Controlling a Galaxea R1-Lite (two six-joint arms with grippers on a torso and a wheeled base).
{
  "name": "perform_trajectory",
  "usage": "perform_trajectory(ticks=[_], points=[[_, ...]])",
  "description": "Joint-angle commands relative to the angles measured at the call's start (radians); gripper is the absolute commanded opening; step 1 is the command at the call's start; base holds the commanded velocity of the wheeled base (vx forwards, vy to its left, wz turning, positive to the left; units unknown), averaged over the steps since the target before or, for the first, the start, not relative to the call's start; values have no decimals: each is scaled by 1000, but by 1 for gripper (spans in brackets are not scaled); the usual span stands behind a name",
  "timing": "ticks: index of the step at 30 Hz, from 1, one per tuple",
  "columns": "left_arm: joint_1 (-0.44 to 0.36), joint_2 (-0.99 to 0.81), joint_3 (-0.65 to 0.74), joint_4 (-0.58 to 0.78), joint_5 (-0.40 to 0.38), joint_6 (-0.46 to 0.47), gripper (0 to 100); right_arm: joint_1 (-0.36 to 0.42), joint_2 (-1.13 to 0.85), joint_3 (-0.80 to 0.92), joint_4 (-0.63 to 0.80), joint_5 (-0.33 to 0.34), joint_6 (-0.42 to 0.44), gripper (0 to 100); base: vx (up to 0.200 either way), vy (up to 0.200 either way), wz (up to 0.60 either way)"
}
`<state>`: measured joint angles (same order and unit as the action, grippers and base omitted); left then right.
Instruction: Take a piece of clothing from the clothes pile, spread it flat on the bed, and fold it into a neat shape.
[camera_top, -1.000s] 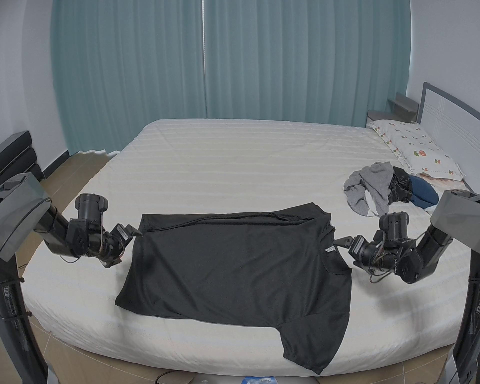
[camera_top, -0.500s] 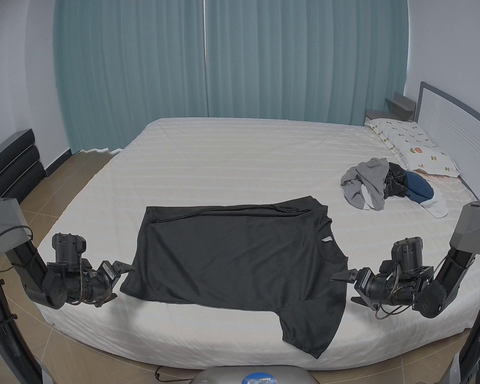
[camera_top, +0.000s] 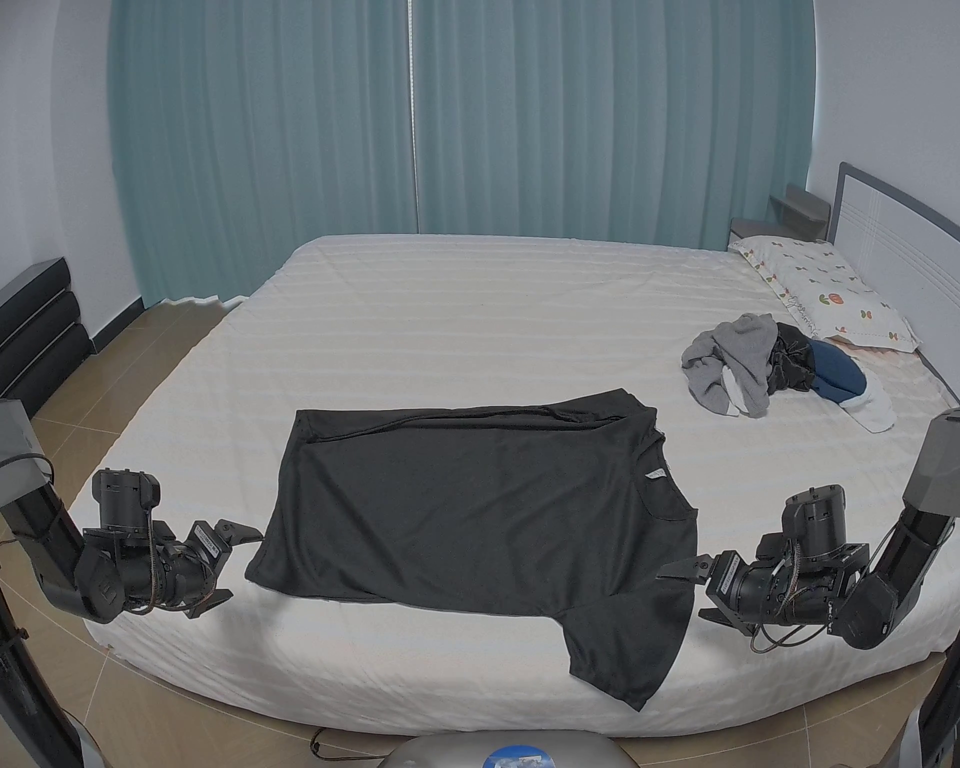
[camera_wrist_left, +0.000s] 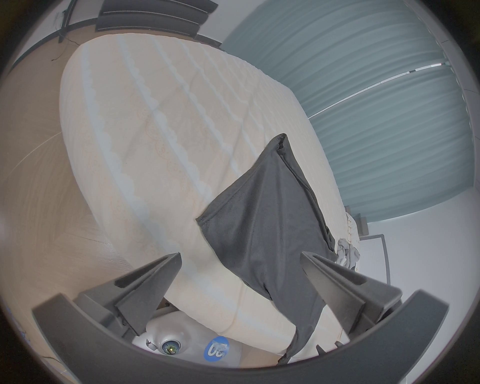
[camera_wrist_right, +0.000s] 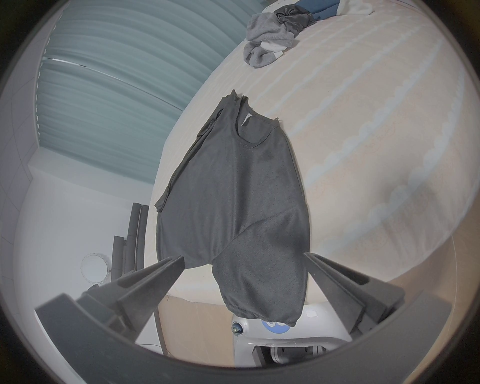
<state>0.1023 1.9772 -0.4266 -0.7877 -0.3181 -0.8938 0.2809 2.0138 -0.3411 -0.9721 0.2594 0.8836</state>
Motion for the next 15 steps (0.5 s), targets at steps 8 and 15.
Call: perform_trajectory(ticks=[8, 15], points=[[-50, 54, 15, -2, 25, 10, 100, 3, 11, -1, 0, 0, -3, 100, 0, 0, 0], [-153, 98, -21, -2, 86, 10, 100, 3, 8, -3, 0, 0, -3, 100, 0, 0, 0]])
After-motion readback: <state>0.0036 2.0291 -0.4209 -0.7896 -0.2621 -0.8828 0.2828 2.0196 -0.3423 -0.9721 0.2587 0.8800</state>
